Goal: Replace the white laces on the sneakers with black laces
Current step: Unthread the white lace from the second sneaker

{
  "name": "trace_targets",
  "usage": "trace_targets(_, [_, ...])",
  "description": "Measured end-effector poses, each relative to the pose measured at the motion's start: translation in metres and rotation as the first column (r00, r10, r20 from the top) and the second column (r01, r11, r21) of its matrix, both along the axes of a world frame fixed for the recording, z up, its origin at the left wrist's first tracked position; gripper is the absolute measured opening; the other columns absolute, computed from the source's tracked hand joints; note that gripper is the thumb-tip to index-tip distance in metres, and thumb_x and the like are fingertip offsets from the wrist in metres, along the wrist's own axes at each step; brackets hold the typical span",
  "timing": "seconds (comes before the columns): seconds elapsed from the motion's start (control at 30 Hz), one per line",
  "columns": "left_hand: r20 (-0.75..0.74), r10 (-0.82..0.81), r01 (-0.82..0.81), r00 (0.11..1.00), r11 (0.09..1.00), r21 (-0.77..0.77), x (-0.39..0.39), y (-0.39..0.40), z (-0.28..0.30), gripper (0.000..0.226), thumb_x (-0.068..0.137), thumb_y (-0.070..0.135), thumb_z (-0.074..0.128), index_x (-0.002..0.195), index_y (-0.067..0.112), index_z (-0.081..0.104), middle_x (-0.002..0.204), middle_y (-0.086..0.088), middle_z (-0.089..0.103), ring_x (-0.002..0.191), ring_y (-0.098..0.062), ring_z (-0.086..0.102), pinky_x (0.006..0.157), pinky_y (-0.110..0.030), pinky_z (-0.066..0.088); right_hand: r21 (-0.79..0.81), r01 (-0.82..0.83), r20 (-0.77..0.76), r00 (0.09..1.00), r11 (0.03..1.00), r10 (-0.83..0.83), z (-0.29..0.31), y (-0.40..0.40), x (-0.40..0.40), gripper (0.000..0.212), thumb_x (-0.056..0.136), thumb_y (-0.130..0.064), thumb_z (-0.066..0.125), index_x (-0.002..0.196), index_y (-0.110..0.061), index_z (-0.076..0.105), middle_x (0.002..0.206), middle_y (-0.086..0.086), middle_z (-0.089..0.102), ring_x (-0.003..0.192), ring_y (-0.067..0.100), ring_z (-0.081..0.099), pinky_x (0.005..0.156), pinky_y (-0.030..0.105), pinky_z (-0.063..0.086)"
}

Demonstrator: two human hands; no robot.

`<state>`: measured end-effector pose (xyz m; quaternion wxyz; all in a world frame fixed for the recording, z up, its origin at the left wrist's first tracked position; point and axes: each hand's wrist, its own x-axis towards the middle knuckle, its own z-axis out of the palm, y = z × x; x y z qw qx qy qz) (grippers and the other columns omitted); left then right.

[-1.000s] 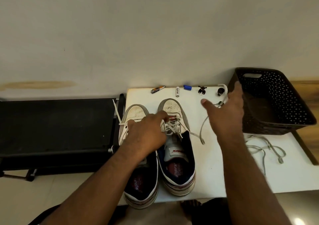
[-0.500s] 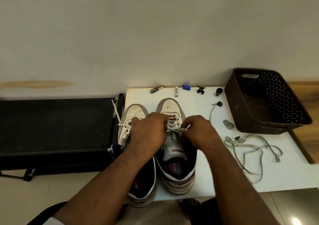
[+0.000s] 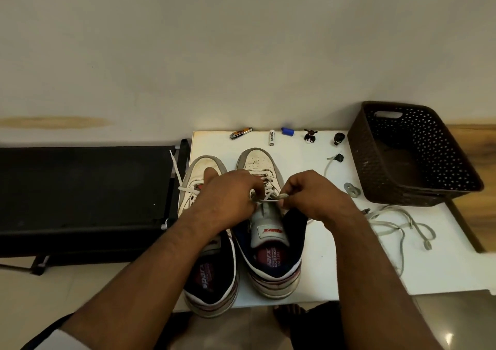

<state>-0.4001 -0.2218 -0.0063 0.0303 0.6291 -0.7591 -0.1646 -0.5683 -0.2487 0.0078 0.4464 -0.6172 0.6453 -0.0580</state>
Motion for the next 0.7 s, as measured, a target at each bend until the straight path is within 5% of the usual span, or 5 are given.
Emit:
trace_targets(0.23, [-0.175, 0.272, -0.282, 0.946, 0.959, -0.036, 0.0, 0.001, -0.005, 0.024, 0.084, 0.052, 0.063, 0.078, 0.03, 0.055, 0.099, 0.009, 0.052, 0.096, -0.014, 0.054, 0.087, -0.038, 0.024, -0.011, -0.052, -0.053, 0.997, 0.999, 0.051, 0.003, -0.001, 0.002, 0.009, 0.083, -0.012, 0.071, 0.089, -0.016, 0.065, 0.093, 0.004, 0.065, 0.075, 0.013, 0.059, 0.055, 0.022, 0.049])
trace_targets(0.4, [-0.109, 0.115, -0.116, 0.987, 0.993, 0.006, -0.002, 0.002, -0.004, 0.037, 0.086, 0.054, 0.06, 0.12, 0.042, 0.055, 0.146, 0.01, 0.037, 0.132, -0.019, 0.038, 0.101, -0.045, 0.024, -0.042, -0.091, -0.088, 0.992, 0.995, 0.087, 0.003, 0.0, 0.005, 0.011, 0.083, -0.013, 0.071, 0.092, -0.016, 0.066, 0.095, 0.005, 0.065, 0.081, 0.016, 0.058, 0.054, 0.021, 0.041])
trace_targets(0.53, [-0.095, 0.116, -0.12, 0.989, 0.992, -0.033, -0.005, 0.0, 0.001, 0.017, 0.084, 0.046, 0.067, 0.099, 0.038, 0.07, 0.149, 0.016, 0.037, 0.135, -0.014, 0.033, 0.101, -0.043, 0.021, -0.037, -0.1, -0.1, 0.99, 0.994, 0.095, 0.004, 0.0, 0.005, 0.01, 0.083, -0.013, 0.07, 0.092, -0.016, 0.065, 0.094, 0.004, 0.064, 0.08, 0.015, 0.057, 0.054, 0.02, 0.04])
trace_targets(0.63, [-0.363, 0.326, -0.384, 0.873, 0.918, -0.1, 0.002, 0.002, 0.003, 0.005, 0.087, 0.034, 0.066, 0.091, 0.031, 0.069, 0.136, 0.016, 0.048, 0.128, -0.01, 0.041, 0.088, -0.034, 0.017, -0.027, -0.088, -0.086, 0.993, 0.996, 0.086, 0.005, -0.001, 0.004, 0.01, 0.083, -0.013, 0.071, 0.092, -0.016, 0.066, 0.095, 0.004, 0.065, 0.081, 0.015, 0.059, 0.059, 0.022, 0.046])
trace_targets(0.7, [-0.374, 0.391, -0.493, 0.841, 0.839, -0.23, 0.008, 0.005, 0.005, 0.011, 0.089, 0.031, 0.062, 0.099, 0.03, 0.068, 0.136, 0.011, 0.048, 0.128, -0.014, 0.042, 0.09, -0.036, 0.02, -0.032, -0.087, -0.095, 0.992, 0.996, 0.083, 0.005, -0.001, 0.004, 0.011, 0.083, -0.014, 0.071, 0.093, -0.016, 0.066, 0.096, 0.004, 0.065, 0.086, 0.017, 0.059, 0.062, 0.023, 0.045])
